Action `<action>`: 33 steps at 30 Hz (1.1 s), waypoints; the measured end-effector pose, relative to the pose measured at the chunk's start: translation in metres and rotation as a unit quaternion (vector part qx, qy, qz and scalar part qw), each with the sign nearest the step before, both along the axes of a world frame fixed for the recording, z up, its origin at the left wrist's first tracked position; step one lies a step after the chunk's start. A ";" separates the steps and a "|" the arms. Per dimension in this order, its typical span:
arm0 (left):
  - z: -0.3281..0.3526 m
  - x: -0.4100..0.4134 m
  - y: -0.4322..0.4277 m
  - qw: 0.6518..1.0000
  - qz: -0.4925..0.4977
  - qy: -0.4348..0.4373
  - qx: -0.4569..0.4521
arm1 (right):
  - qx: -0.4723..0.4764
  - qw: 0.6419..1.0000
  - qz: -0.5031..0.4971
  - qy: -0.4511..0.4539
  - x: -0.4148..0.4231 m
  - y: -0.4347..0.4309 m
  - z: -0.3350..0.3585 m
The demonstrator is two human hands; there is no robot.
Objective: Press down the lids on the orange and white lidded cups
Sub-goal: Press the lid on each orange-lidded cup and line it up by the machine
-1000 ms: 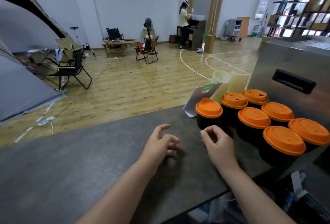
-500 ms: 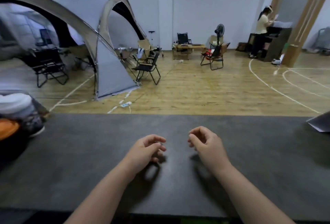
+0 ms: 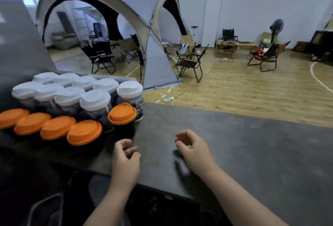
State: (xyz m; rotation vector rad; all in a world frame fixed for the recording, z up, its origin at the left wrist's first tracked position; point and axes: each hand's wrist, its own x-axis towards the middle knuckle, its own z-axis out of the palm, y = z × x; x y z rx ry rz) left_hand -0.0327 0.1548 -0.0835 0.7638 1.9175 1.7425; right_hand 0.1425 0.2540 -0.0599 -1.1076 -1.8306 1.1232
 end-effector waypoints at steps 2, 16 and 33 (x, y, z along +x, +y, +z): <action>0.001 -0.021 0.003 1.000 0.003 0.005 -0.023 | 0.005 1.000 0.024 0.003 -0.035 -0.003 0.000; 0.009 -0.054 0.007 0.988 -0.109 -0.110 0.016 | 0.066 0.995 0.074 0.017 -0.112 -0.017 -0.009; 0.031 0.005 0.059 0.937 -0.324 -0.133 -0.002 | 0.070 0.995 0.010 0.075 0.002 -0.010 -0.011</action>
